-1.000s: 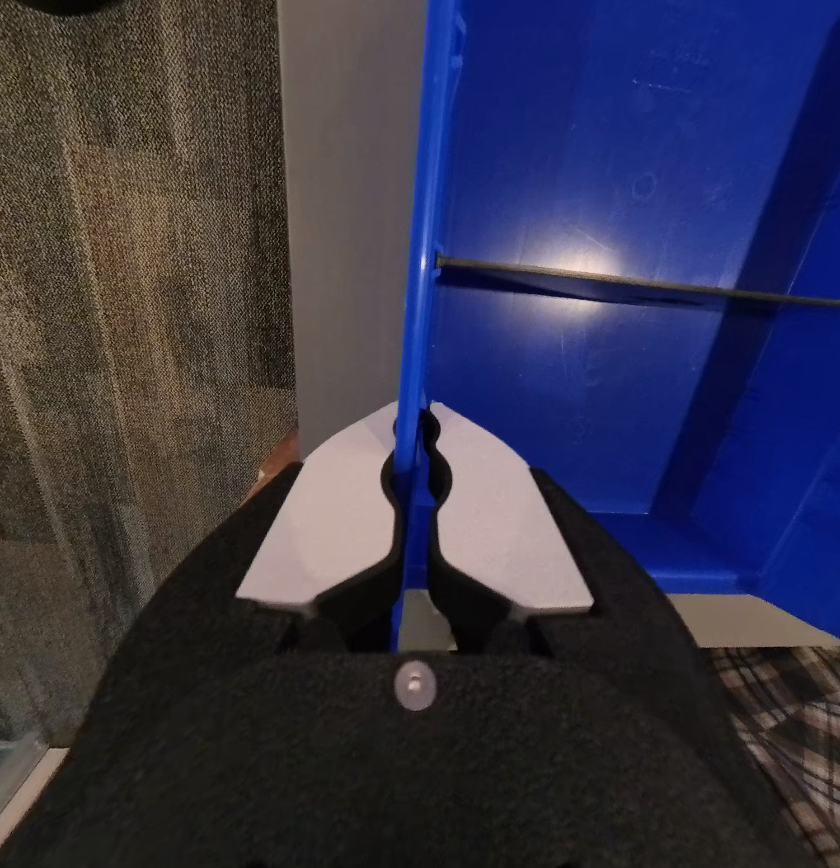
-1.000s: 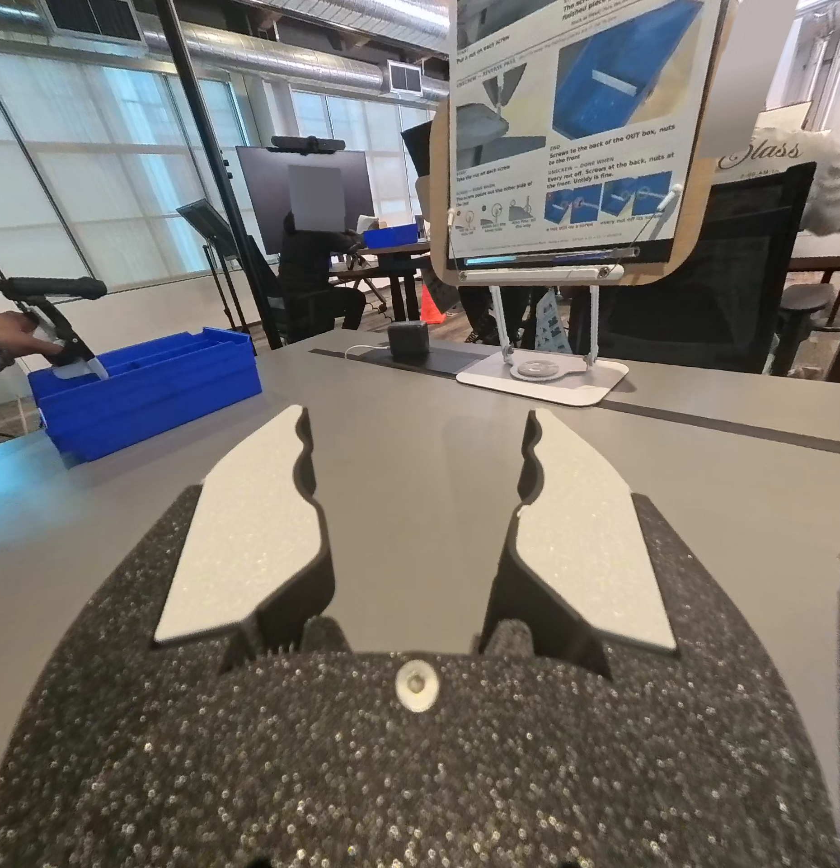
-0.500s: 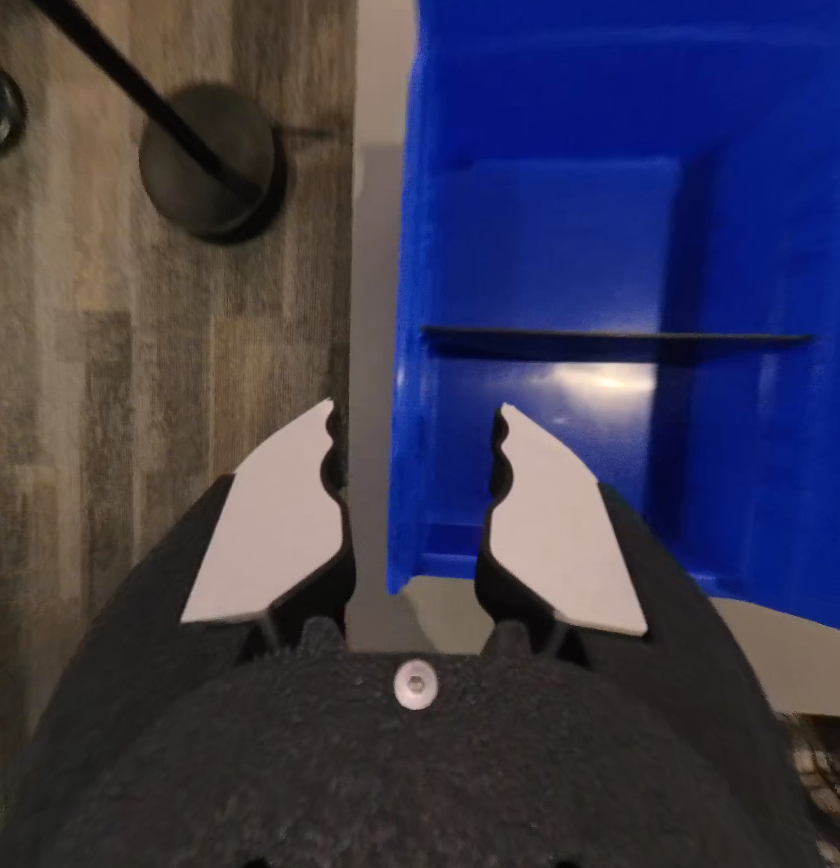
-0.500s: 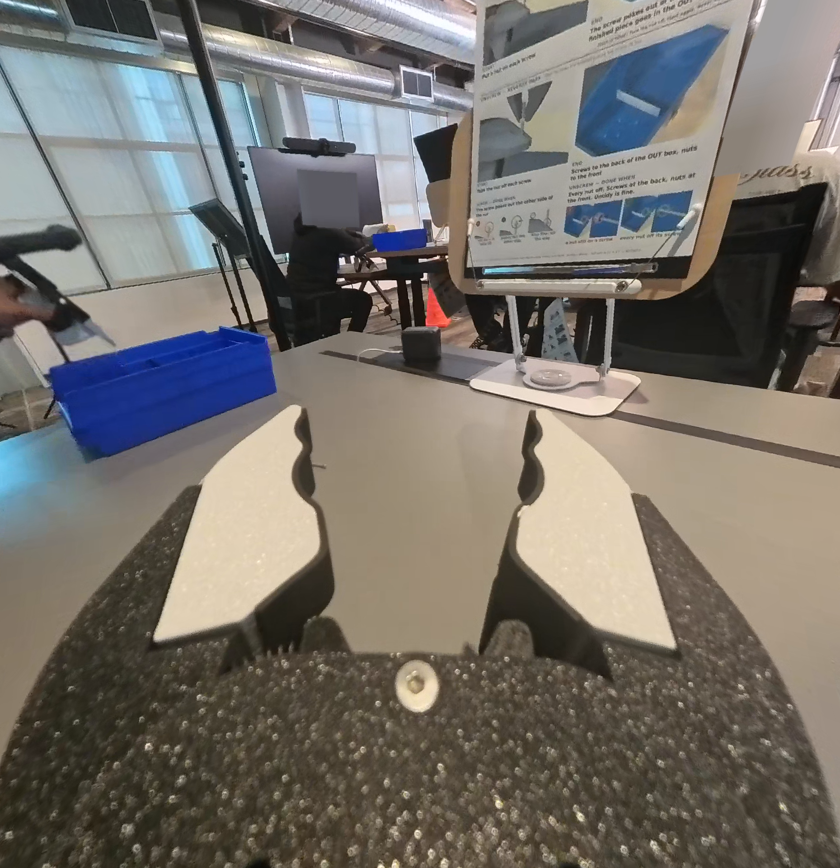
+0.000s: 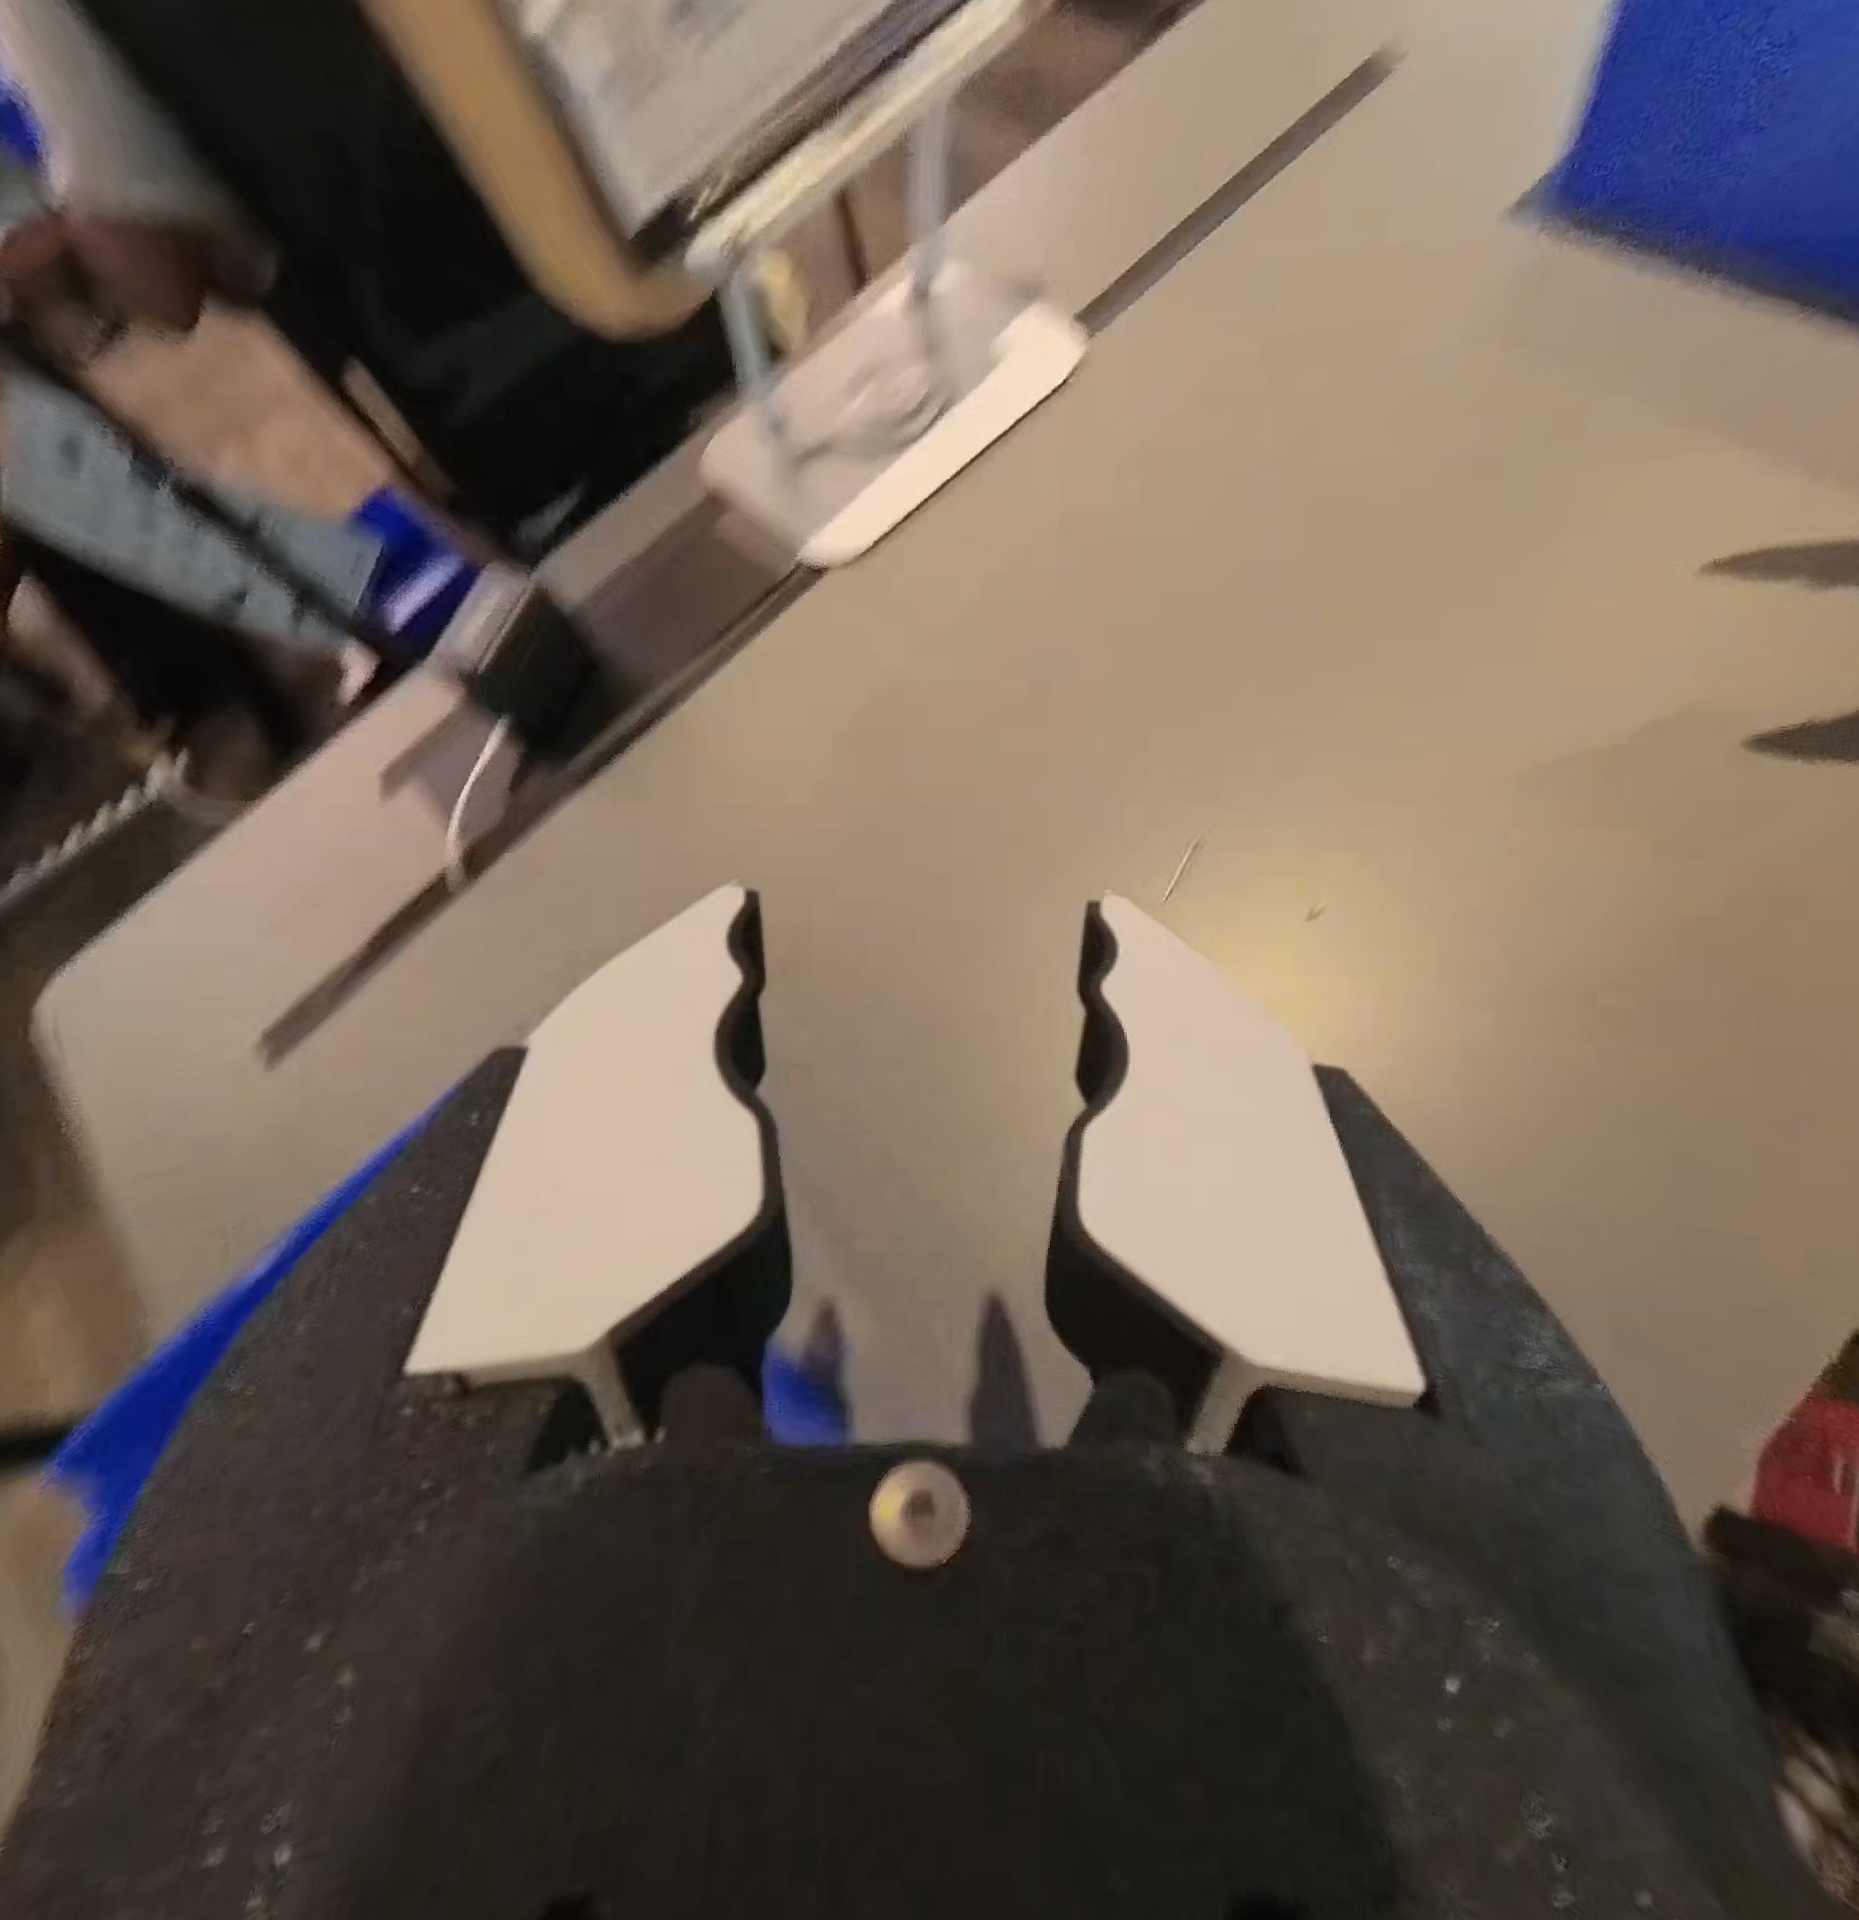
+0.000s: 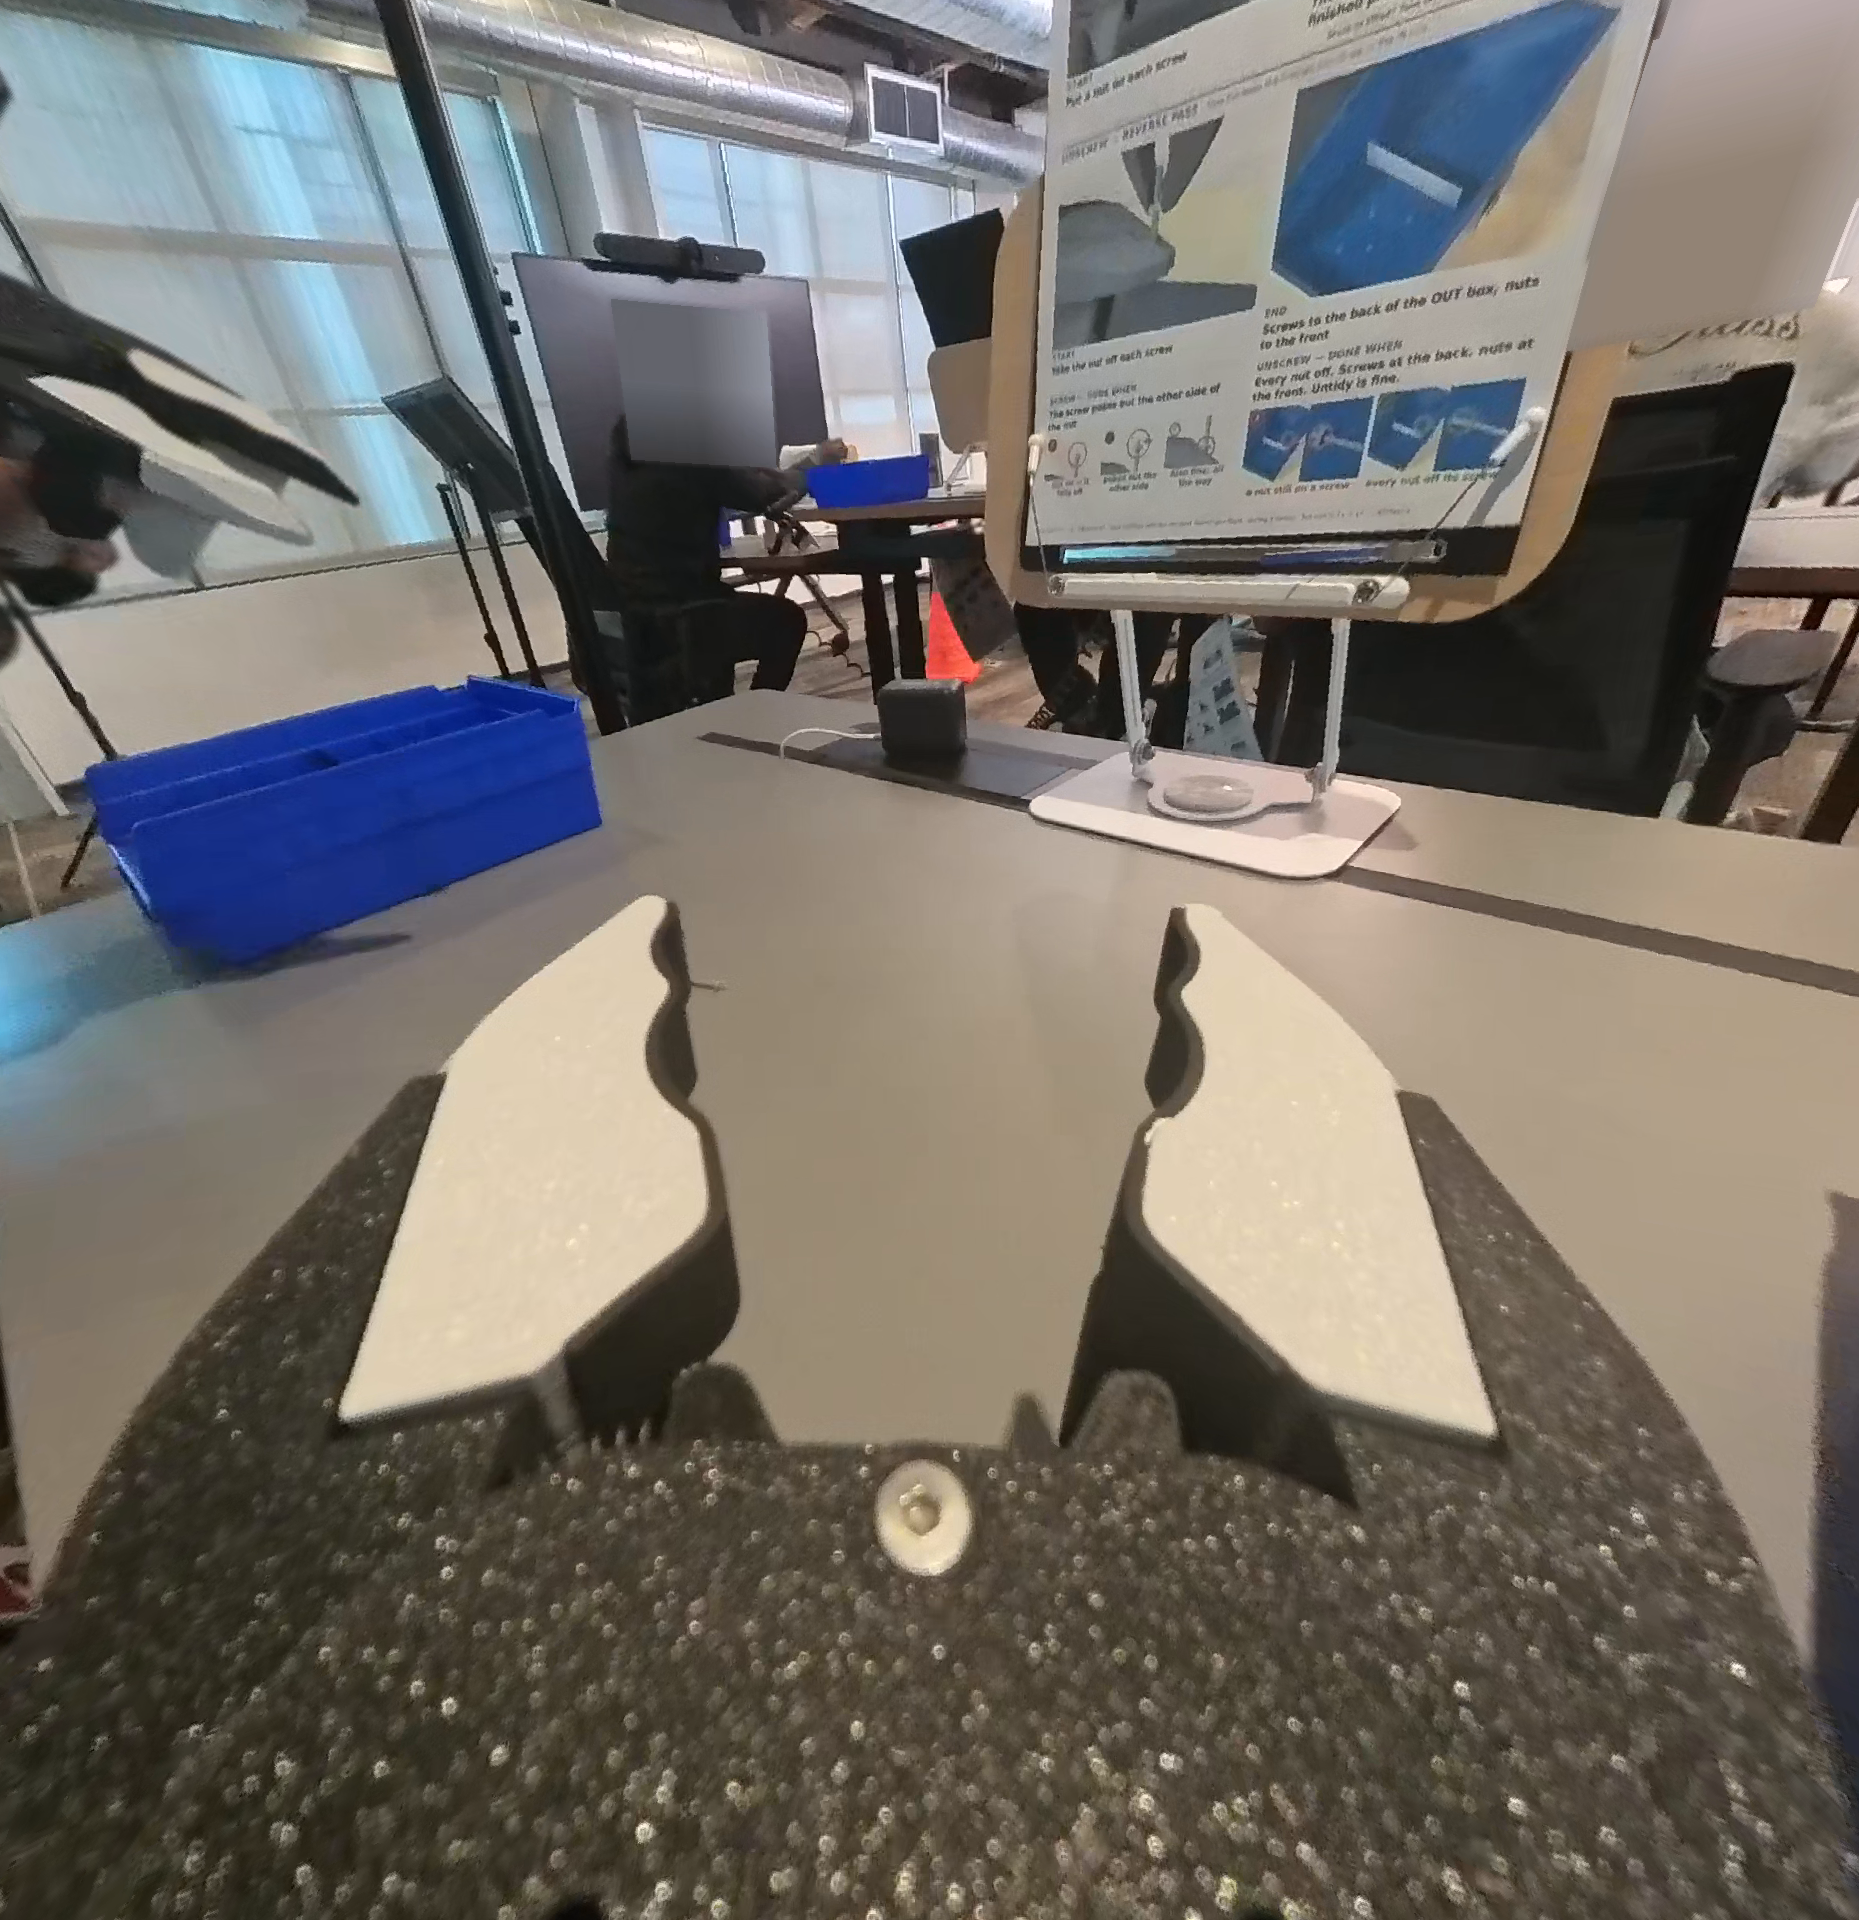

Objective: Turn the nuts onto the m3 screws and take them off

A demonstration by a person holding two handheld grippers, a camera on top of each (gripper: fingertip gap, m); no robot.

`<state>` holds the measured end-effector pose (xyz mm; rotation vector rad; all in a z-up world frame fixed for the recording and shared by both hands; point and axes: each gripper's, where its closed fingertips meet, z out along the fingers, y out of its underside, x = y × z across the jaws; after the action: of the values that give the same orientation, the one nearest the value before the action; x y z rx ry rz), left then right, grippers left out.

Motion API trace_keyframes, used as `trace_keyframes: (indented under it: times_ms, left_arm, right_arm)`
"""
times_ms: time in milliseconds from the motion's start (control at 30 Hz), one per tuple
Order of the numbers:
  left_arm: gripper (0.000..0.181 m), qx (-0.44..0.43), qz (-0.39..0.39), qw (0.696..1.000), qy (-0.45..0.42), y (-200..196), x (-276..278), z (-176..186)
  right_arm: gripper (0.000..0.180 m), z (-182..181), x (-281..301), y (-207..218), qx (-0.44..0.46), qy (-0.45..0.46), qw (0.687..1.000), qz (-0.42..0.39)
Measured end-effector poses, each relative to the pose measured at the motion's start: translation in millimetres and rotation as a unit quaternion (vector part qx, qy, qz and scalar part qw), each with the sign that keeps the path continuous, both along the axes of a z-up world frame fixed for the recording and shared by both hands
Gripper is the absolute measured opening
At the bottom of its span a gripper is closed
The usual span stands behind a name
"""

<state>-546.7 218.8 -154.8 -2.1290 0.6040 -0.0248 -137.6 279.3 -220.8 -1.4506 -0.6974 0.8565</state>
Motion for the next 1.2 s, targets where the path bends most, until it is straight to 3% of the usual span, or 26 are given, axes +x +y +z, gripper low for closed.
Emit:
trace_keyframes:
  times_ms: [200, 433, 733, 900, 1100, 1200]
  left_arm:
    - [0.058, 0.111, -0.159, 0.972, -0.134, 39.8, 90.5, -23.6]
    - [0.048, 0.103, -0.238, 0.945, -0.200, 56.8, 100.6, -100.9]
    - [0.044, 0.080, -0.283, 0.940, -0.172, 62.5, 113.1, -137.1]
    - [0.042, 0.039, -0.262, 0.961, -0.083, 69.8, 109.1, -174.7]
    - [0.017, -0.021, -0.263, 0.964, -0.043, 66.5, 111.7, -197.8]
    - [0.019, -0.056, -0.259, 0.964, -0.033, 64.4, 118.7, -210.3]
  right_arm:
    - [0.086, 3.6, -15.7, 14.9, 0.000, -0.003, 1.000, 0.014]
    - [0.086, -9.9, -49.6, 40.2, -0.007, -0.017, 0.999, 0.049]
    - [0.086, -35.9, -101.9, 74.4, -0.002, -0.049, 0.994, 0.102]
    - [0.086, -50.2, -118.9, 78.3, 0.000, -0.051, 0.991, 0.122]
    - [0.086, -50.2, -110.8, 75.3, 0.008, -0.058, 0.991, 0.118]
    - [0.086, -50.2, -110.0, 74.7, 0.012, -0.066, 0.991, 0.116]
